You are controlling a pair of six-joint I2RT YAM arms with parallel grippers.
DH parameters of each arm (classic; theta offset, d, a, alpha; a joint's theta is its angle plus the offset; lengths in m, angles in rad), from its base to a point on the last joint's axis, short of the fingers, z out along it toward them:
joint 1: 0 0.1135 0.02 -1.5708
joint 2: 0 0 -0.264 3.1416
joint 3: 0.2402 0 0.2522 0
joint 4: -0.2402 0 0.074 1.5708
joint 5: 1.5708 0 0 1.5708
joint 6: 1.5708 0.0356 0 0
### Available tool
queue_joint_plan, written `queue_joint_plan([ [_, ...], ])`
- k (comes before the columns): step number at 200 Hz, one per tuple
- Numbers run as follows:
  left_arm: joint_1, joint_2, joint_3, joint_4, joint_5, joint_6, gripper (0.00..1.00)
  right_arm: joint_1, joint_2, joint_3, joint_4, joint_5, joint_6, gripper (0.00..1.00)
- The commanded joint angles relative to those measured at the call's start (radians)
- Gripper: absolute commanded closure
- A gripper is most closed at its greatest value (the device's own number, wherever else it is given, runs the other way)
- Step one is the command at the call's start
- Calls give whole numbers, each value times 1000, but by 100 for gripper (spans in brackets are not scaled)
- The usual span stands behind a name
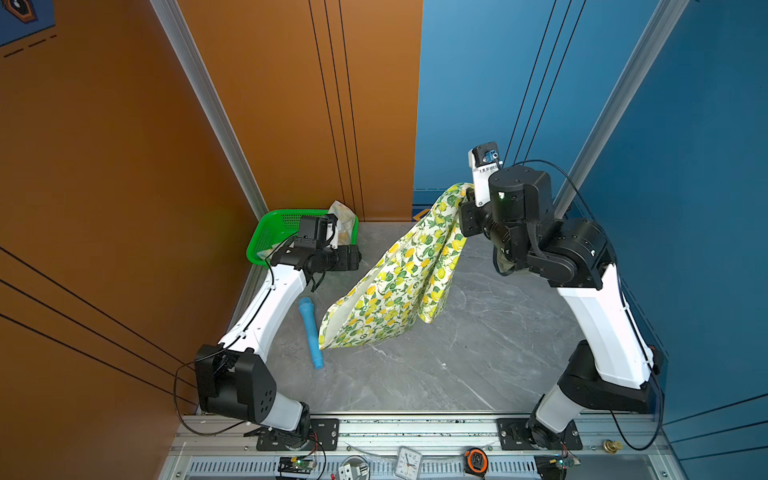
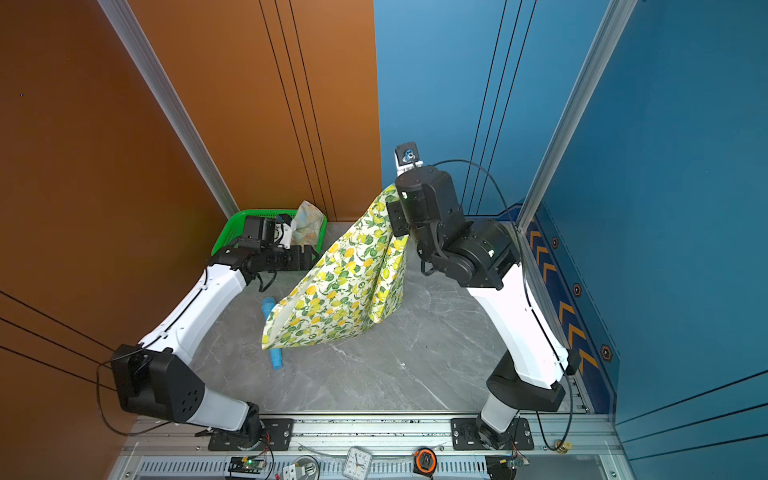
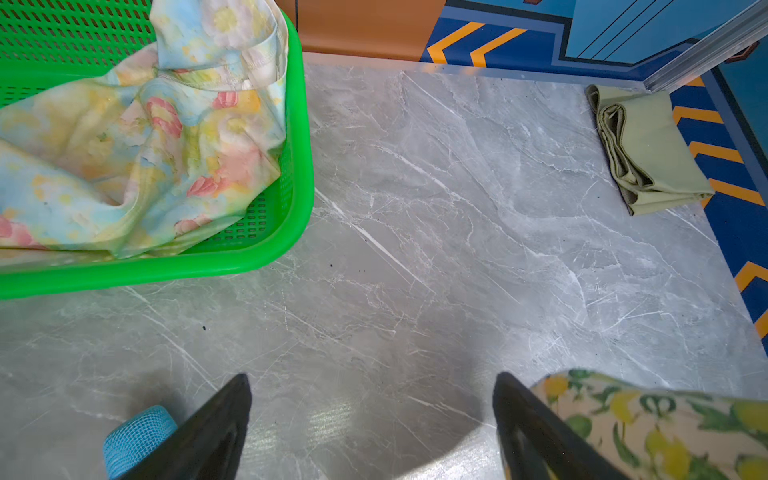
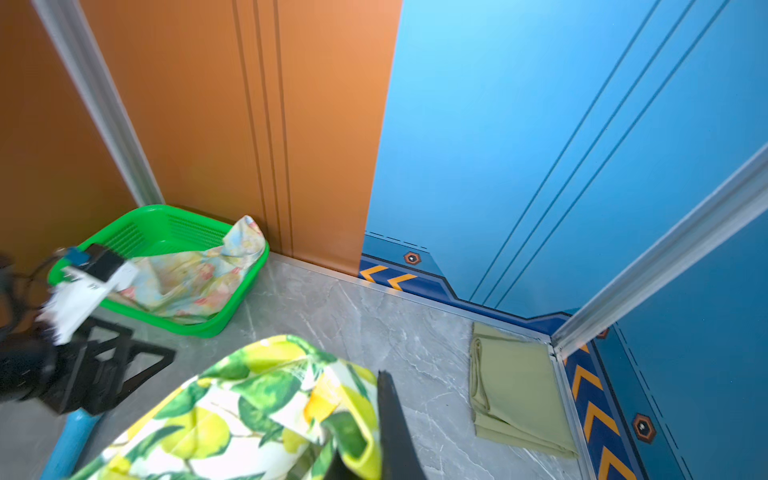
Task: Fold and stack skirts
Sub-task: Flatten out the skirt at the center of the table.
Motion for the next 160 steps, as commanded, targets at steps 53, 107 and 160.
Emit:
queue_joint_plan([
  [53,81,27,-22,1,-29,-46,8,-372,552,98,-36,-405,177,63],
  [107,4,42,-16,-13,-71,-20,7,-495,374,-255,31,-343,191,18],
  [160,-210,79,9,-75,-182,22,7,-566,10,-845,245,-488,247,19],
])
